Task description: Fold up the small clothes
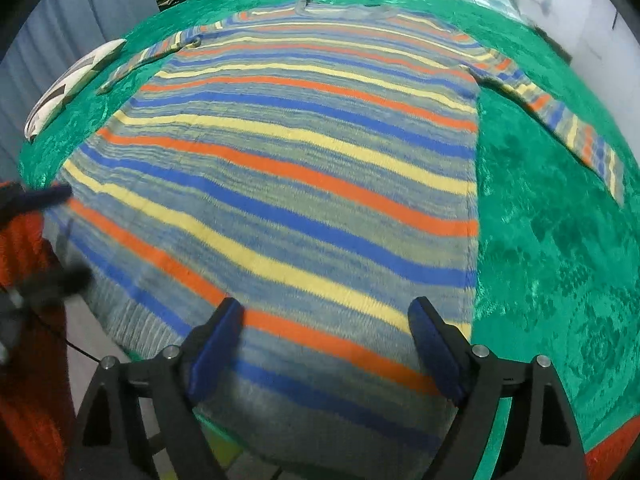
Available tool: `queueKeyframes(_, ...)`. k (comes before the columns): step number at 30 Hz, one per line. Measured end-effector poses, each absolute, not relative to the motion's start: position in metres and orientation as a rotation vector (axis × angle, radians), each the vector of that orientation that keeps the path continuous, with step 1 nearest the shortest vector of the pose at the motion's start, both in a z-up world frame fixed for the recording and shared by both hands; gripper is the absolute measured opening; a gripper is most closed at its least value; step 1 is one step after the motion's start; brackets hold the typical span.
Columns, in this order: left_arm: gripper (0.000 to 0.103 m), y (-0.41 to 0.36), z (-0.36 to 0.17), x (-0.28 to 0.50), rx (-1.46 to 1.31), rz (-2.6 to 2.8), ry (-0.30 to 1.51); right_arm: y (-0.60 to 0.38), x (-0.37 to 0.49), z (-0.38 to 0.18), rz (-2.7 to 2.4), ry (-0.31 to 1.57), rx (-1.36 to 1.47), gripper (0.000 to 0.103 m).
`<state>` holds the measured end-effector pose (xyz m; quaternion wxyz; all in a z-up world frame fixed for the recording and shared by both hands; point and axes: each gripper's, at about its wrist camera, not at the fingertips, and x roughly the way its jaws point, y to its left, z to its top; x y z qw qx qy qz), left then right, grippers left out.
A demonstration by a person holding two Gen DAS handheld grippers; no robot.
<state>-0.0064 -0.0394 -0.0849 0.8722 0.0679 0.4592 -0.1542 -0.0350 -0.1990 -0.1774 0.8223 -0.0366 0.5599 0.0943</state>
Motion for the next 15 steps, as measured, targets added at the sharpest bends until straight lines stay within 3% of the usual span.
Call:
queueKeyframes(5, 0.099, -0.043, -0.066, 0.038, 0.154, -0.333, 0.896, -0.221, -0.024, -0.145, 0.179, 1.100, 0.044, 0.084)
queueKeyframes(8, 0.100, -0.042, -0.090, 0.069, 0.147, -0.327, 0.936, -0.232, -0.003, -0.134, 0.147, 1.052, 0.066, 0.085)
queueKeyframes(12, 0.101, -0.037, -0.159, 0.071, 0.145, -0.262, 1.120, -0.244, 0.010, -0.167, 0.117, 1.134, 0.086, 0.085)
queueKeyframes(15, 0.100, -0.039, -0.151, 0.045, 0.214, -0.288, 1.020, -0.248, -0.009, -0.179, 0.122, 1.123, 0.078, 0.085)
